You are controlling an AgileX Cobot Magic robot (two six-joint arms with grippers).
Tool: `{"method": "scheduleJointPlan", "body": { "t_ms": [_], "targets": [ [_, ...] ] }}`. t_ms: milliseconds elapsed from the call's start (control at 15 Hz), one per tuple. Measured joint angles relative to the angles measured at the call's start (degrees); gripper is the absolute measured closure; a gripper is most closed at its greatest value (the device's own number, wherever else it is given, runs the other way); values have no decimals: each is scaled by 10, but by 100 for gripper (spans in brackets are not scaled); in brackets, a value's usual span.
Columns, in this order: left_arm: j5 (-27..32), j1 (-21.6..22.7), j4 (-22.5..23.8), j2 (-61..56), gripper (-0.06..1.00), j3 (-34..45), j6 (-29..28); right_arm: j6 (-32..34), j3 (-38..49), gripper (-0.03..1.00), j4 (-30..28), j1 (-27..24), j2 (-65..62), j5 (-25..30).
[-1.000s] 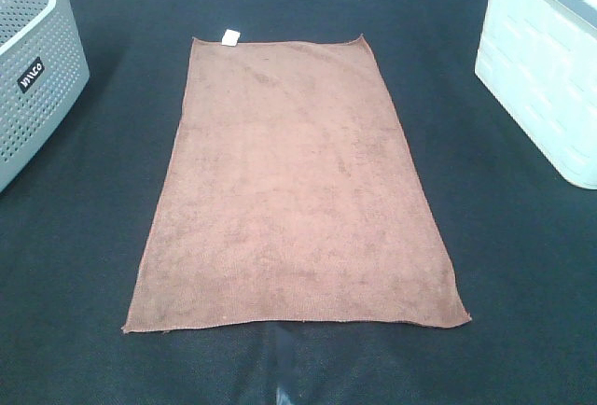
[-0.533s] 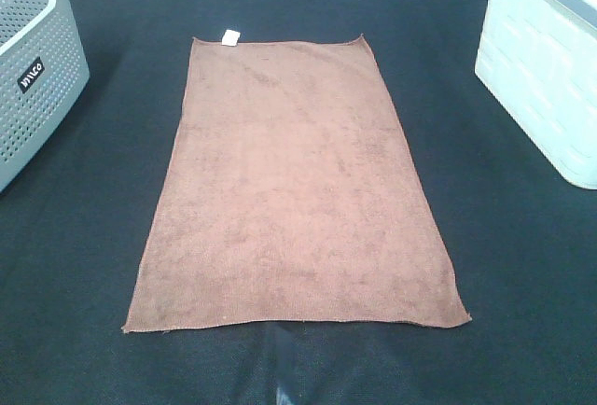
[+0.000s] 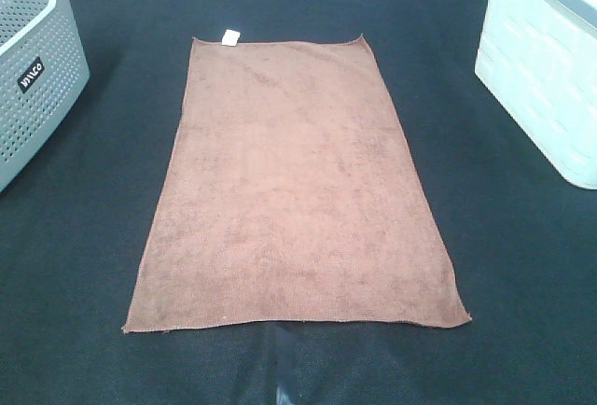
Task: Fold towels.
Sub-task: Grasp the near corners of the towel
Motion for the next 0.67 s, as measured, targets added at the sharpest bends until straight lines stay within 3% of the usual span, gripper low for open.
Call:
{"method": "scheduleJointPlan", "body": {
  "t_ms": [667],
  "targets": [
    [-3,0,0,0,24,-1,-2,8,0,19,-1,0,0,0]
  ]
}}
